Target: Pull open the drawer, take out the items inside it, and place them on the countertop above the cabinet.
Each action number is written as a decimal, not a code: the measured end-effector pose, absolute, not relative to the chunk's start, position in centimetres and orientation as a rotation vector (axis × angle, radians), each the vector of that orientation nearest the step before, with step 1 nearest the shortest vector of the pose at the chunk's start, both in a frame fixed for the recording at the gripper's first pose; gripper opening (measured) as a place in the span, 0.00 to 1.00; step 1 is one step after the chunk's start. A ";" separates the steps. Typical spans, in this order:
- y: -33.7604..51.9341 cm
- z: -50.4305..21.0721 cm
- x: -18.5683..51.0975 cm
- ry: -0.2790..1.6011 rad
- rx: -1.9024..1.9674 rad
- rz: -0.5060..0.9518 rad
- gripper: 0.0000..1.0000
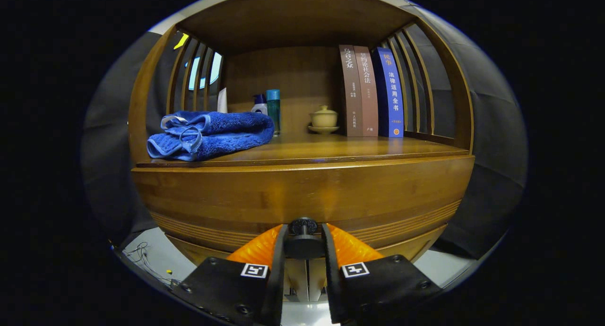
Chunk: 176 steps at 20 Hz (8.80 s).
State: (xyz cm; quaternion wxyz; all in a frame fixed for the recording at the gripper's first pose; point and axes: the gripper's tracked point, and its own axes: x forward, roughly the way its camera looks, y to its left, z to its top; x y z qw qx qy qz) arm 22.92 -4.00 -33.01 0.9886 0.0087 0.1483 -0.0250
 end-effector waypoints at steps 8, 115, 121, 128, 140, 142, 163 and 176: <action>-4.1 -32.3 20.3 0.287 0.014 -0.039 0.42; -5.3 -23.0 34.8 1.061 0.048 -0.037 0.16; -4.9 -23.1 35.1 1.041 0.044 -0.021 0.27; -4.5 -22.0 33.6 0.943 0.016 0.012 0.98; -1.7 -11.8 24.1 0.393 0.109 0.147 0.98; -1.7 -10.5 21.3 0.307 0.137 0.148 0.99; -2.9 -24.5 8.2 0.154 0.057 0.005 0.99; -3.5 -31.1 9.9 0.250 0.043 -0.020 0.99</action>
